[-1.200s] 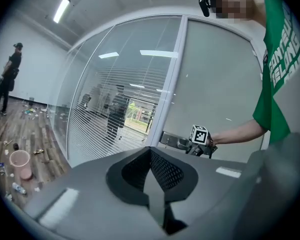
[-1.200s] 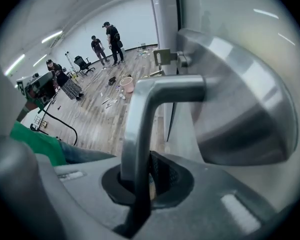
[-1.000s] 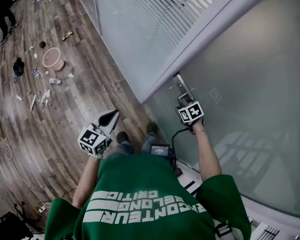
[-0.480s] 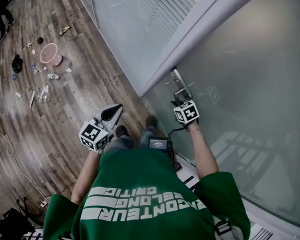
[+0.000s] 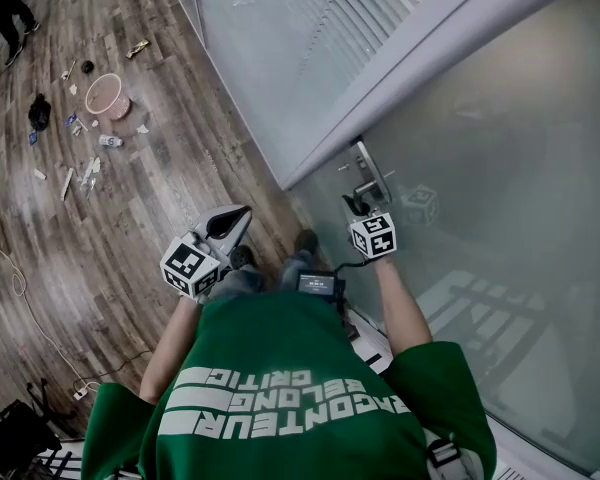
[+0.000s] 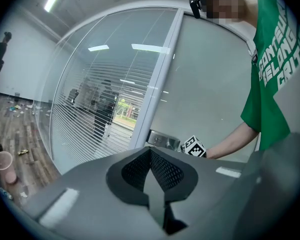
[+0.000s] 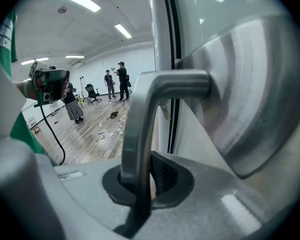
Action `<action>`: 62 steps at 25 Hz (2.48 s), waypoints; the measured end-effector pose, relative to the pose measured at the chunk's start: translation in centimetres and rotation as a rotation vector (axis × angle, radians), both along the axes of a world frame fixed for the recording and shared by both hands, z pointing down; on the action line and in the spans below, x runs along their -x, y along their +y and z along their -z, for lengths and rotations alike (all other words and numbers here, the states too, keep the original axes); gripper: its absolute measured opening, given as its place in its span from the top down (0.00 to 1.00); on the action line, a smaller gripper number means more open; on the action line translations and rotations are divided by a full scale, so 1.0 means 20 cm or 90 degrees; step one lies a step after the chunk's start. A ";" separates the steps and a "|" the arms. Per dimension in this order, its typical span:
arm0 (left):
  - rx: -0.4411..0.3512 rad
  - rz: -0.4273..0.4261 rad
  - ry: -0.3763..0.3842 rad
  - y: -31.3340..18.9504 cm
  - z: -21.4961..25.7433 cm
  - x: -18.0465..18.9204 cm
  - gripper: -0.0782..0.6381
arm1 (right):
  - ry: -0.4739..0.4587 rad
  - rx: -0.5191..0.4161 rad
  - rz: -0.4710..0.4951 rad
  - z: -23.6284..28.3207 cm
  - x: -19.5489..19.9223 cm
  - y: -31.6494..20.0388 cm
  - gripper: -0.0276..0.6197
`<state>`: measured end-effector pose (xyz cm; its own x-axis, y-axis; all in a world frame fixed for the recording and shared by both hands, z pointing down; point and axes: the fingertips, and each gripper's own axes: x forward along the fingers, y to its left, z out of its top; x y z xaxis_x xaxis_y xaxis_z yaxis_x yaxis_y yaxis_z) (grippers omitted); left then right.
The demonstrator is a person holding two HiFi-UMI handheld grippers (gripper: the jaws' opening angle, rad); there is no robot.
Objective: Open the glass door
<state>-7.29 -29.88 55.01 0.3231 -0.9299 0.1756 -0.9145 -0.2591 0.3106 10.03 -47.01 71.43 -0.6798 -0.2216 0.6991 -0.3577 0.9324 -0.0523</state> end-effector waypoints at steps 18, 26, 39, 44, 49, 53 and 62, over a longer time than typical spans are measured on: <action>0.006 -0.053 -0.009 -0.17 0.06 -0.18 0.87 | 0.043 0.043 -0.039 -0.05 -0.08 -0.22 0.97; -0.012 -0.089 -0.024 -0.26 0.08 -0.28 0.87 | 0.096 0.076 -0.081 -0.04 -0.18 -0.34 0.97; -0.026 -0.145 -0.030 -0.48 0.14 -0.43 0.87 | 0.219 0.041 -0.145 0.16 -0.41 -0.60 0.96; -0.032 -0.166 -0.032 -0.51 0.16 -0.48 0.87 | 0.212 0.009 -0.191 0.23 -0.50 -0.67 0.90; -0.030 -0.173 -0.036 -0.53 0.14 -0.52 0.87 | 0.204 -0.033 -0.226 0.27 -0.59 -0.73 0.87; -0.031 -0.177 -0.038 -0.55 0.17 -0.51 0.87 | 0.199 -0.046 -0.232 0.31 -0.62 -0.79 0.86; -0.035 -0.188 -0.039 -0.64 0.17 -0.58 0.87 | 0.177 -0.019 -0.283 0.29 -0.78 -0.97 0.85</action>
